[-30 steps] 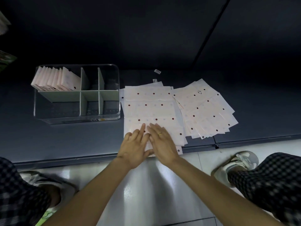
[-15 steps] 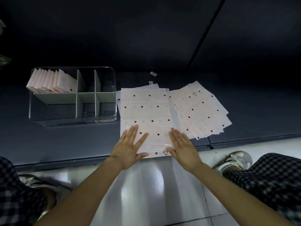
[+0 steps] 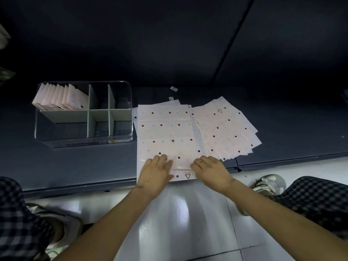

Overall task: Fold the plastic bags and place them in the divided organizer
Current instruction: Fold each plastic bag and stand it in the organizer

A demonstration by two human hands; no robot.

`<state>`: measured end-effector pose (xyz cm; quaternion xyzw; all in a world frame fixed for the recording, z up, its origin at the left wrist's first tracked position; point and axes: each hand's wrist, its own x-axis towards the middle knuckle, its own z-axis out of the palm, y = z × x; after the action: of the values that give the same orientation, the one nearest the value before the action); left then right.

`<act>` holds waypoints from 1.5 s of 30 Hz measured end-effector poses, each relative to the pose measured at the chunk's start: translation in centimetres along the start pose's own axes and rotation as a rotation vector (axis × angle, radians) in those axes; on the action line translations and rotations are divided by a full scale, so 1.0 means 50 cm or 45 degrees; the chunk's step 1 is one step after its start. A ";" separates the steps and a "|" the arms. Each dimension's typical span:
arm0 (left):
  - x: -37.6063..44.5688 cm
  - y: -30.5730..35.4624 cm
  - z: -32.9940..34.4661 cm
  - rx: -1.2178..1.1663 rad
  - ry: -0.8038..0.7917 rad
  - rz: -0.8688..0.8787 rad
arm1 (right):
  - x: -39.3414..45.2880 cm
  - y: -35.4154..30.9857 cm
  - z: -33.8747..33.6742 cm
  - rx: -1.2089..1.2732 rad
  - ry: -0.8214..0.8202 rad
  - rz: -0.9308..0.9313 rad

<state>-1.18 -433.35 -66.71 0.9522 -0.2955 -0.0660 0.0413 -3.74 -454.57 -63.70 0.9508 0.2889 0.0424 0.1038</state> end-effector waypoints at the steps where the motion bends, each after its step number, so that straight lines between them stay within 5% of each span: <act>1: -0.002 0.012 -0.005 -0.020 0.015 0.008 | 0.000 -0.014 -0.006 -0.002 0.055 -0.006; 6: -0.029 0.025 0.000 -0.129 0.226 0.054 | -0.003 -0.103 -0.018 0.178 0.345 -0.008; 14: -0.072 -0.010 0.006 -0.493 0.247 0.088 | -0.025 -0.110 0.011 0.679 0.116 0.145; 18: -0.073 -0.022 0.019 -0.690 0.169 0.005 | -0.009 -0.083 0.019 1.171 0.005 0.502; 25: -0.044 -0.028 0.021 -0.842 0.211 -0.217 | 0.051 -0.076 0.018 1.572 -0.107 0.988; 31: -0.017 -0.035 0.032 -0.900 0.204 -0.686 | 0.093 -0.085 0.019 1.501 -0.169 1.190; 38: -0.007 -0.018 0.018 -0.741 0.147 -0.812 | 0.116 -0.079 0.014 1.381 -0.324 1.253; 41: -0.016 -0.012 0.009 -0.634 0.280 -0.671 | 0.118 -0.078 0.014 1.325 -0.355 1.219; 43: -0.018 -0.009 0.011 -0.542 0.375 -0.338 | 0.119 -0.079 0.013 1.335 -0.358 1.234; 45: -0.014 -0.006 0.016 -0.365 0.246 -0.009 | 0.120 -0.079 0.011 1.335 -0.367 1.241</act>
<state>-1.71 -432.75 -67.46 0.9395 -0.2743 -0.0157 0.2045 -0.80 -448.11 -64.97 0.8923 -0.2013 -0.1857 -0.3588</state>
